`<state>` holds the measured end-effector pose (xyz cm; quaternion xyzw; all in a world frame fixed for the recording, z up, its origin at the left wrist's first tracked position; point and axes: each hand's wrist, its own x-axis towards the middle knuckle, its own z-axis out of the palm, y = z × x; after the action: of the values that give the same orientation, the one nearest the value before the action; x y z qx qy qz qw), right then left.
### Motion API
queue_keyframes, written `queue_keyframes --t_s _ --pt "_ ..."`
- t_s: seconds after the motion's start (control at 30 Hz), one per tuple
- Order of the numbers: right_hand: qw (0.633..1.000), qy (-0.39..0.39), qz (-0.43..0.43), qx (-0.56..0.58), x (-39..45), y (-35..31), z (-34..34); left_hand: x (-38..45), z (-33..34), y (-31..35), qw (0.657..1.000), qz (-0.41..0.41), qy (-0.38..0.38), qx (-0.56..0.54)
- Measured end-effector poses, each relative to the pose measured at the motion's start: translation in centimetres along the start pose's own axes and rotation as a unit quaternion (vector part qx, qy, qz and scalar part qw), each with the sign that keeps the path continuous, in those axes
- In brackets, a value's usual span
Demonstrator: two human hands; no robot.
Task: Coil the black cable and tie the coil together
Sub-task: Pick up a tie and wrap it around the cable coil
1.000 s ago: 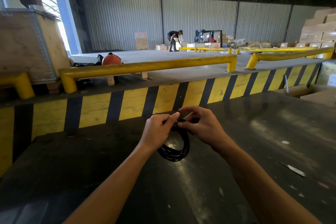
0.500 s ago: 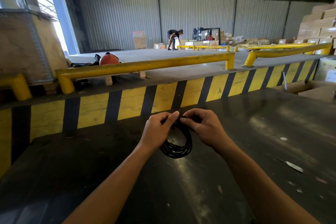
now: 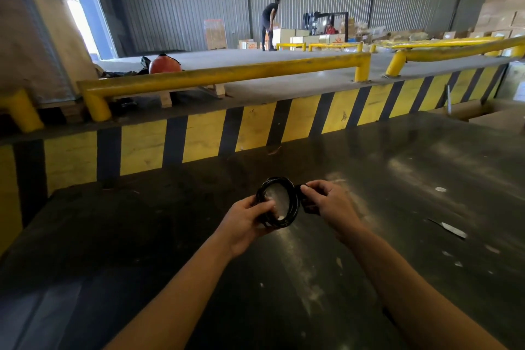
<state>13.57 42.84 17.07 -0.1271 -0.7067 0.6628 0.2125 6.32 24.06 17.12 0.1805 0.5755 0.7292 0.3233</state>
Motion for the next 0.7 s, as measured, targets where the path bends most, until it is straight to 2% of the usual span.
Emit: queue_keyframes --t_s 0.07,0.13,0.23,0.3,0.33,0.47,0.7 --pt "0.997 0.001 0.068 -0.048 -0.3 3.9 -1.6 0.3 -0.4 -2.2 0.998 -0.03 0.027 0.045" --pt "0.98 0.017 0.124 -0.153 -1.1 8.0 -4.4 0.6 -1.0 -4.8 0.989 -0.062 0.048 0.128" --pt "0.899 0.016 0.222 -0.377 -3.9 13.6 -9.5 0.4 -1.6 -8.9 0.967 -0.124 0.07 0.209" --pt "0.839 -0.014 0.262 -0.476 -6.4 16.5 -12.3 -0.1 -1.5 -11.1 0.95 -0.151 0.08 0.259" --pt "0.821 -0.019 0.274 -0.501 -7.5 17.7 -13.4 -0.3 -1.4 -11.9 0.944 -0.164 0.084 0.273" --pt "0.816 0.01 0.301 -0.493 -10.3 20.9 -15.0 -0.8 -0.7 -14.1 0.937 -0.201 0.066 0.276" --pt "0.818 0.0 0.282 -0.501 -10.8 21.8 -13.4 -0.5 0.0 -14.0 0.947 -0.205 0.033 0.244"
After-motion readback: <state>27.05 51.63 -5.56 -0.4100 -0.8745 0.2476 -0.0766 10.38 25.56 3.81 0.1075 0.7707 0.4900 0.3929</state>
